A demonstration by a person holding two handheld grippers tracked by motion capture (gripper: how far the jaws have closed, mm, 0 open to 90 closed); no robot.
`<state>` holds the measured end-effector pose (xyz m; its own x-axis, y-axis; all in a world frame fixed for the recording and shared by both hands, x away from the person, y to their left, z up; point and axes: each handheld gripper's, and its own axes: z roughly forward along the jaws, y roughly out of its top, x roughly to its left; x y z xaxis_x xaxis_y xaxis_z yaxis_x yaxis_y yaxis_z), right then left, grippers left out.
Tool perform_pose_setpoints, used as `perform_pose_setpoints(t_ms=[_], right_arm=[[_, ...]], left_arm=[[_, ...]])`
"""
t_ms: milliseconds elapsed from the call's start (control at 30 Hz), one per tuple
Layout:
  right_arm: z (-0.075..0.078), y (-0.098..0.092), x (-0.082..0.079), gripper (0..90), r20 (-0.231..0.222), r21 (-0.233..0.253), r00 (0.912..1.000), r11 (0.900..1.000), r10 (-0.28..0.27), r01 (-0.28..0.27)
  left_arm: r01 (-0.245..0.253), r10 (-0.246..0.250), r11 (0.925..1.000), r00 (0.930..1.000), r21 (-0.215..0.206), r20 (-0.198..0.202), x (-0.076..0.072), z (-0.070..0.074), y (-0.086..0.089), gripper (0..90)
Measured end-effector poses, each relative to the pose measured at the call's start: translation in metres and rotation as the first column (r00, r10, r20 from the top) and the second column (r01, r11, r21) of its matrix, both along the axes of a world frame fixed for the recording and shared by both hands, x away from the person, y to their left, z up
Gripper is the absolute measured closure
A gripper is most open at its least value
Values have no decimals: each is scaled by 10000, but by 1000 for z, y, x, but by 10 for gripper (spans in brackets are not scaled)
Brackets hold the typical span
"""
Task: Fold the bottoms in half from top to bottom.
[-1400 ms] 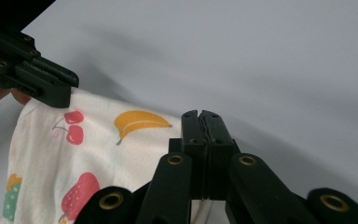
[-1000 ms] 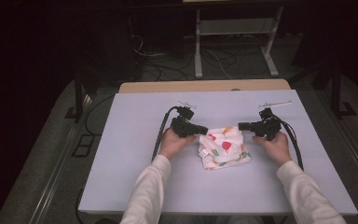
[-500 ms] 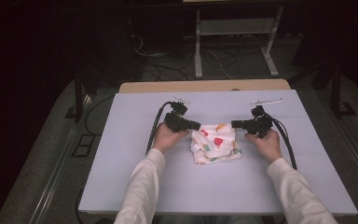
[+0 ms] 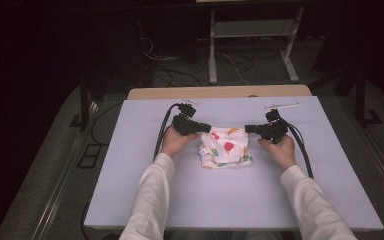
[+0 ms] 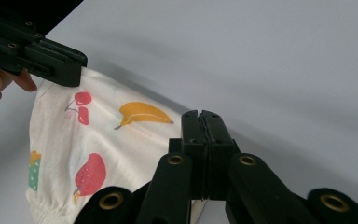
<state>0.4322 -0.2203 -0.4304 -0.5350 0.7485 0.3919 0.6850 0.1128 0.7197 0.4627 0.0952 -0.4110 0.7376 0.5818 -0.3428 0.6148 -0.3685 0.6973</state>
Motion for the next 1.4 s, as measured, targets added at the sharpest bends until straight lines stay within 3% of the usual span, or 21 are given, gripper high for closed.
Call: perform_pose_setpoints(t_ms=[133,400,567,767,867,933,967,1000,1067,1133,1167,1200,1233,1267,1333,1400], right_arm=[[-1,1,2,880,55,-11,9999,9999,-142,142],[-3,1,9,880,142,-47,9993,9994,-335,336],[-7,3,13,880,347,-124,9985,9990,-434,439],[-9,4,15,879,454,-107,9978,9988,-476,481],[-11,4,17,876,535,-31,9974,9988,-487,489],[-11,4,17,869,548,20,9974,9989,-470,469],[-12,3,17,861,575,65,9974,9990,-446,443],[-11,2,17,780,754,204,9960,9987,-477,463],[-9,1,16,723,935,165,9942,9986,-522,509],[-7,-1,16,634,1073,119,9929,9986,-522,512],[-7,-1,16,634,1073,119,9929,9986,-522,512],[-6,-2,15,598,1156,107,9918,9985,-540,531],[-3,-5,15,513,1219,155,9908,9982,-592,577],[-3,-5,15,513,1219,155,9908,9982,-592,577],[-1,-8,14,379,1215,162,9908,9982,-588,572],[0,-10,13,305,1197,56,9918,9990,-439,435]], left_arm=[[-411,412,9992,9979,-28,501,2,-3,-1,819],[-766,775,9969,9951,-176,617,6,-11,-4,817],[-1111,1135,9926,9923,-484,497,8,-17,-2,817],[-1316,1338,9901,9901,-498,435,8,-23,-2,810],[-1237,1272,9912,9886,-474,811,6,-23,-4,783],[-1309,1353,9901,9863,-514,945,6,-24,-4,705],[-1482,1529,9877,9820,-494,1113,4,-24,-4,705],[-1552,1595,9868,9803,-454,1162,3,-24,-4,604],[-1741,1749,9846,9792,-168,1029,1,-25,-2,450],[-1881,1880,9821,9768,-87,1021,0,-26,0,334],[-1881,1880,9821,9768,-87,1021,0,-26,0,291],[-1908,1912,9815,9762,-136,1023,0,-26,1,291],[-1867,1877,9822,9777,-191,940,0,-26,3,229],[-1857,1870,9824,9782,-223,904,0,-25,4,229],[-1787,1802,9836,9791,-237,941,-2,-23,7,150],[-1748,1761,9844,9798,-227,944,-2,-22,9,132]])
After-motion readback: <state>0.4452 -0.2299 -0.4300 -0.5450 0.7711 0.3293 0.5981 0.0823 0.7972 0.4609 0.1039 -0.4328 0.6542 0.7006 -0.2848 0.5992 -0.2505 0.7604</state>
